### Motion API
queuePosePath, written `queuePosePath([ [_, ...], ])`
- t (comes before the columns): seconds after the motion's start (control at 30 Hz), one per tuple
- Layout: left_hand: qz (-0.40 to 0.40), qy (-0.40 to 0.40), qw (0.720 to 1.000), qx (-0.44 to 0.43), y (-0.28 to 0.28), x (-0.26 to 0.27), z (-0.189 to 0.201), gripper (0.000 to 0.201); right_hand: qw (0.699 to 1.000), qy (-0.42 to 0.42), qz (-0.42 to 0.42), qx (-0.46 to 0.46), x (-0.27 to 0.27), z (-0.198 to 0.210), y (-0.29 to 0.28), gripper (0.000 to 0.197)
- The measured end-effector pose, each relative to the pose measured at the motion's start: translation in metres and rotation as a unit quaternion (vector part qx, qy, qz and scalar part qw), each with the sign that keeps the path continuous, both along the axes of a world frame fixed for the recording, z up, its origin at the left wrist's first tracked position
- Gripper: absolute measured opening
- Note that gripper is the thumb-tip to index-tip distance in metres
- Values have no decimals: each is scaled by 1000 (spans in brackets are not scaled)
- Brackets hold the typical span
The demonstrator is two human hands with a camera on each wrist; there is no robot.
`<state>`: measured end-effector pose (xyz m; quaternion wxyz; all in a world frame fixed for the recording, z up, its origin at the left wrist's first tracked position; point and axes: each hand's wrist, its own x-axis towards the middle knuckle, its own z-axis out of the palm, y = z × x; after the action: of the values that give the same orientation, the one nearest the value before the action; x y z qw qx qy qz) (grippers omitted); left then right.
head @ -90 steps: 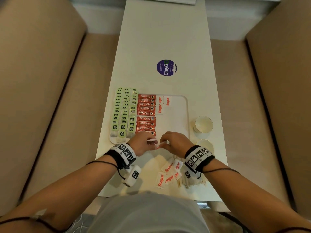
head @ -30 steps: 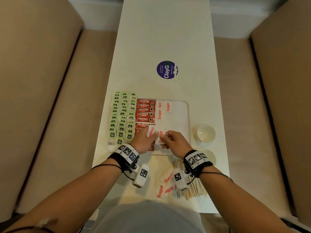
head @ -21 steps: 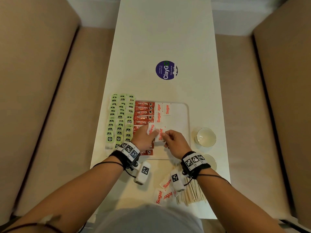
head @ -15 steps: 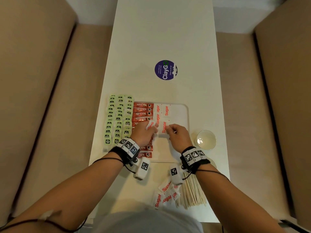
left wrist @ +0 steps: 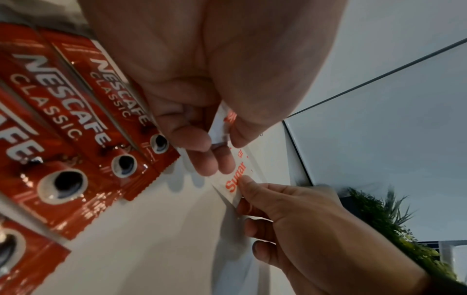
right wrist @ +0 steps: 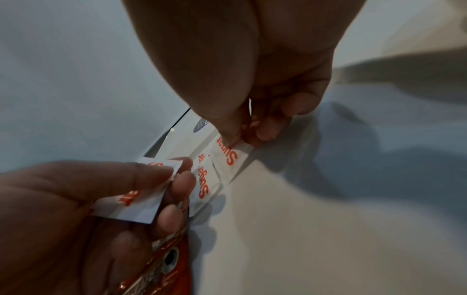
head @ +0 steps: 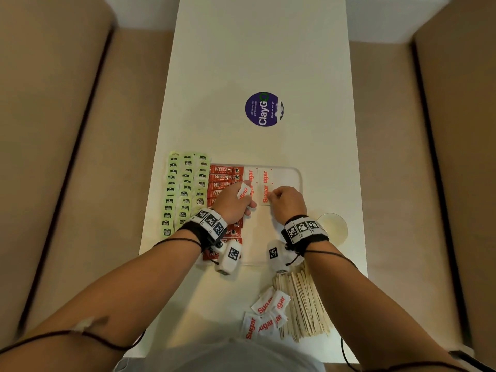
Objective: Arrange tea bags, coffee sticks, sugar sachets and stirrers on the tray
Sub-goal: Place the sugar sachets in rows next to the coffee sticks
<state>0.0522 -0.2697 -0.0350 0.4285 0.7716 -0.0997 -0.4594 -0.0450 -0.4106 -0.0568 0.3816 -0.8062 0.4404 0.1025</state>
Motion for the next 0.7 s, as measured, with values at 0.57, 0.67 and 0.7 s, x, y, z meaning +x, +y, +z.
queuePosePath([
  [0.57, 20, 15, 1000, -16, -1, 6, -4, 28, 1000, 20, -18, -9, 5, -2, -3, 22],
  [0.67, 12, 2, 1000, -21, 2, 6, -1, 21, 1000, 19, -17, -8, 4, 0, -2, 21],
  [0.7, 7, -2, 1000, -21, 3, 5, -2, 21, 1000, 17, -20, -6, 3, 1, -2, 21],
])
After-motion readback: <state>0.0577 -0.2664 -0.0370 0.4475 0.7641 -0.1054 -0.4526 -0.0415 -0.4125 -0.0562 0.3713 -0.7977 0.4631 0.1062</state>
